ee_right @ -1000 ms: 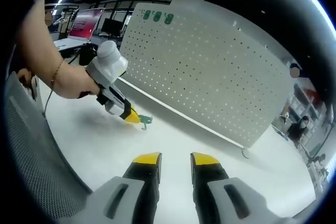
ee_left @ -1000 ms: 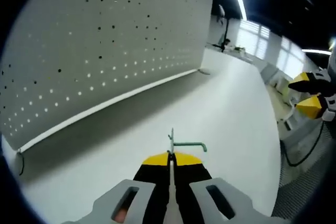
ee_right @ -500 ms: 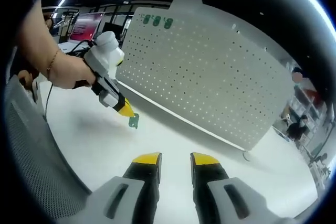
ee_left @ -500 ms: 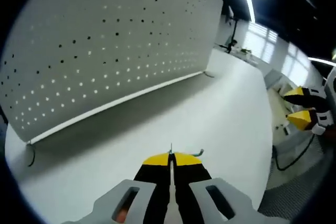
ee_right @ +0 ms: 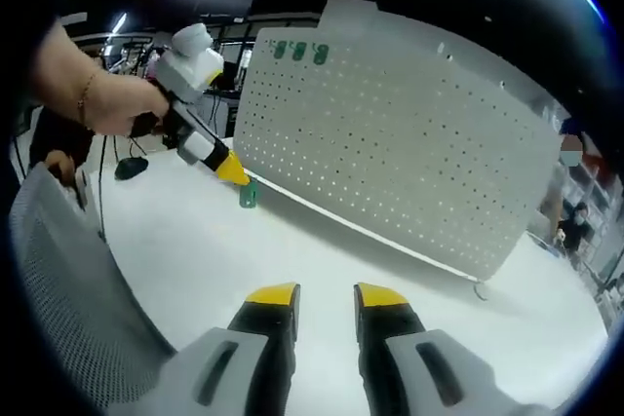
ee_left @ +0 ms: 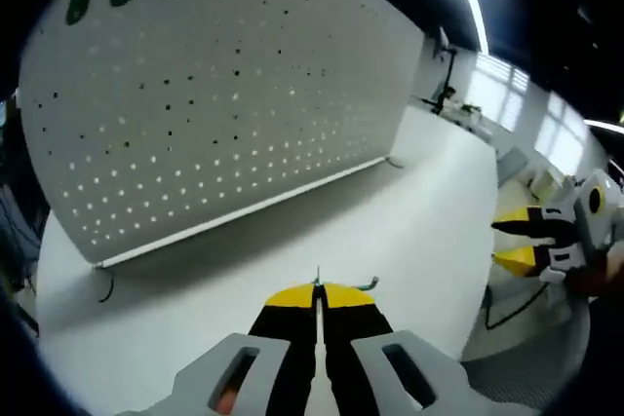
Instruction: Insert the hook assembly into the mounting plate slot until the hook locks in place.
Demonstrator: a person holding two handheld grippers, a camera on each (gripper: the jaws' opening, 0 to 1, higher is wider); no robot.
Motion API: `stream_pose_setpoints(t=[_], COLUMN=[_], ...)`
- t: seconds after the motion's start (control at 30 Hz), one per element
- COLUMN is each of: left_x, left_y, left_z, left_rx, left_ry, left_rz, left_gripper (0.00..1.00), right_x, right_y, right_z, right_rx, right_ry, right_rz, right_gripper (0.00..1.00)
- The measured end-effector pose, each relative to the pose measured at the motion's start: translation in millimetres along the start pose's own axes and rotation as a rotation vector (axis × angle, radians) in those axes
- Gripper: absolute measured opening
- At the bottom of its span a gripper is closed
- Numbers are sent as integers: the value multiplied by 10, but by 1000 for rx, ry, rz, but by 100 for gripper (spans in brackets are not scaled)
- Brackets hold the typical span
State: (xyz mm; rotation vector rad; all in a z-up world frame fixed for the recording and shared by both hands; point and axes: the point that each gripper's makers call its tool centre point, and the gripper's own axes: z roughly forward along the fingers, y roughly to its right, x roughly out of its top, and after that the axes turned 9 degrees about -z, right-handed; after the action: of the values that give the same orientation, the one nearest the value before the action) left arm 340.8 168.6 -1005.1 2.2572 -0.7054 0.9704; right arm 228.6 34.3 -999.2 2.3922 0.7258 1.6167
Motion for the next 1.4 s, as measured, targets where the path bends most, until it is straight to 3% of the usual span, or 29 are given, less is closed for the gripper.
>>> stream_pose_setpoints(t=[0.2, 0.33, 0.47, 0.7, 0.9, 1.4], left_x=[81, 39, -2, -128, -140, -108], left_y=[176, 348, 470, 571, 649, 882], left_z=[-329, -476, -607, -755, -797, -790], left_rx=[-26, -59, -85, -89, -101, -180], left_ry=[33, 31, 52, 45, 42, 39], left_rz=[-47, -38, -82, -136, -158, -180], left_gripper=[1, 1, 1, 1, 1, 1], right_x=[216, 315, 492, 811, 1030, 1079], right_y=[-149, -189, -273, -538, -755, -780], right_z=[-66, -95, -118, -177, -211, -70], right_rx=[105, 148, 212, 311, 391, 403], right_ry=[106, 136, 178, 220, 260, 243], right_rz=[105, 163, 261, 211, 184, 95], right_gripper=[20, 20, 20, 20, 20, 9])
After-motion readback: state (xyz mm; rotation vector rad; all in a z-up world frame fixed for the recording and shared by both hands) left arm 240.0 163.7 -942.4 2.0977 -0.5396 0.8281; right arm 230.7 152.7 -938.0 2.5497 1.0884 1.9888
